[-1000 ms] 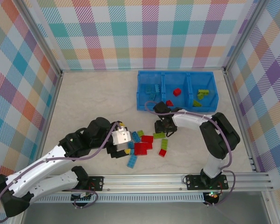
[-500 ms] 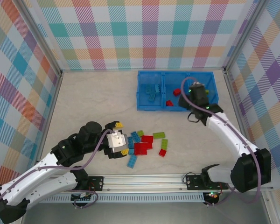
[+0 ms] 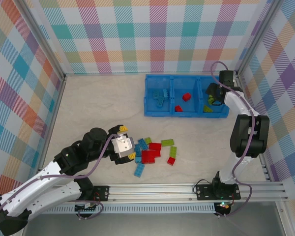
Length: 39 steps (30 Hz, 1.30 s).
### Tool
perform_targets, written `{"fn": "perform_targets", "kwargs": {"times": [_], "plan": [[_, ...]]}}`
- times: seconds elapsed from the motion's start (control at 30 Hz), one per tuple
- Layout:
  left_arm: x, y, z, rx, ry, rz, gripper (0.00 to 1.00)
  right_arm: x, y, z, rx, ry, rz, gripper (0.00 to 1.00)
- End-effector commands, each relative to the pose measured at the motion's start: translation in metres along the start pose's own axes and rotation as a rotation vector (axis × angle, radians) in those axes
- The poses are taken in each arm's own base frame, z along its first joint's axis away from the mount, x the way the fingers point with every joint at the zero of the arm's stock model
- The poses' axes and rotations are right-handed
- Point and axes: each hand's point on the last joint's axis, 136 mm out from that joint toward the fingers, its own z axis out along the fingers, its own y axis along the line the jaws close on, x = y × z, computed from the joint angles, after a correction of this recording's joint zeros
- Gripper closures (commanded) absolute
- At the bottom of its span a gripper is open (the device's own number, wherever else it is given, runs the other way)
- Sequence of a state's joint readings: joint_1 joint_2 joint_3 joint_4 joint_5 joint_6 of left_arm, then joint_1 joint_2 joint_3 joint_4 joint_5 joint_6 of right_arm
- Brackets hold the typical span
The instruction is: Sort the legos into containers by color
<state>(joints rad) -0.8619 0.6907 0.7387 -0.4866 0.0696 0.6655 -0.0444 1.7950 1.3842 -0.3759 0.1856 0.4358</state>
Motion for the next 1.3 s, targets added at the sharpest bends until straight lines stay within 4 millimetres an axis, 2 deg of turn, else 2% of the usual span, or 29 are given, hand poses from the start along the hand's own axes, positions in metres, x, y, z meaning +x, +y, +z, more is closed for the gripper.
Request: {"fn": "perform_targets", "kwargs": {"times": [0.0, 0.17, 0.23, 0.3, 0.4, 0.47, 0.63, 0.73, 0.83, 0.9, 1.07, 1.2, 1.27], "plan": [[-0.007, 0.005, -0.003, -0.025, -0.022, -0.013, 0.0, -0.02, 0.014, -0.024, -0.055, -0.046, 0.028, 0.17], [0.0, -0.008, -0.001, 0.043, -0.001, 0.039, 0.0, -0.012, 0.017, -0.053, -0.118, -0.057, 0.007, 0.11], [0.0, -0.013, 0.001, 0.069, -0.007, 0.049, 0.0, 0.001, 0.025, -0.075, -0.2, -0.045, -0.005, 0.11], [-0.001, -0.015, 0.0, 0.082, -0.015, 0.052, 0.0, 0.024, 0.036, -0.1, -0.291, -0.037, -0.024, 0.11], [-0.003, -0.015, -0.001, 0.078, -0.027, 0.047, 0.0, 0.077, 0.047, -0.134, -0.342, 0.018, -0.104, 0.11], [-0.003, -0.015, -0.001, 0.07, -0.037, 0.047, 0.0, 0.118, 0.046, -0.151, -0.32, 0.053, -0.177, 0.13], [-0.001, -0.024, 0.003, 0.108, -0.056, 0.073, 0.0, 0.211, 0.048, -0.181, -0.298, 0.241, -0.339, 0.19], [0.001, -0.027, 0.007, 0.131, -0.045, 0.073, 0.0, 0.267, 0.04, -0.188, -0.236, 0.383, -0.389, 0.19], [0.005, -0.03, 0.009, 0.139, -0.033, 0.072, 0.0, 0.322, 0.031, -0.191, -0.173, 0.503, -0.37, 0.2], [0.006, -0.031, 0.01, 0.141, -0.03, 0.073, 0.0, 0.347, 0.029, -0.19, -0.138, 0.543, -0.371, 0.19], [0.009, -0.034, 0.013, 0.155, -0.02, 0.08, 0.0, 0.385, 0.045, -0.18, -0.114, 0.598, -0.363, 0.18], [0.013, -0.038, 0.015, 0.174, -0.008, 0.084, 0.0, 0.396, 0.049, -0.167, -0.061, 0.573, -0.338, 0.19], [0.013, -0.04, 0.015, 0.183, -0.012, 0.086, 0.0, 0.4, 0.05, -0.158, -0.055, 0.56, -0.297, 0.24]]}}
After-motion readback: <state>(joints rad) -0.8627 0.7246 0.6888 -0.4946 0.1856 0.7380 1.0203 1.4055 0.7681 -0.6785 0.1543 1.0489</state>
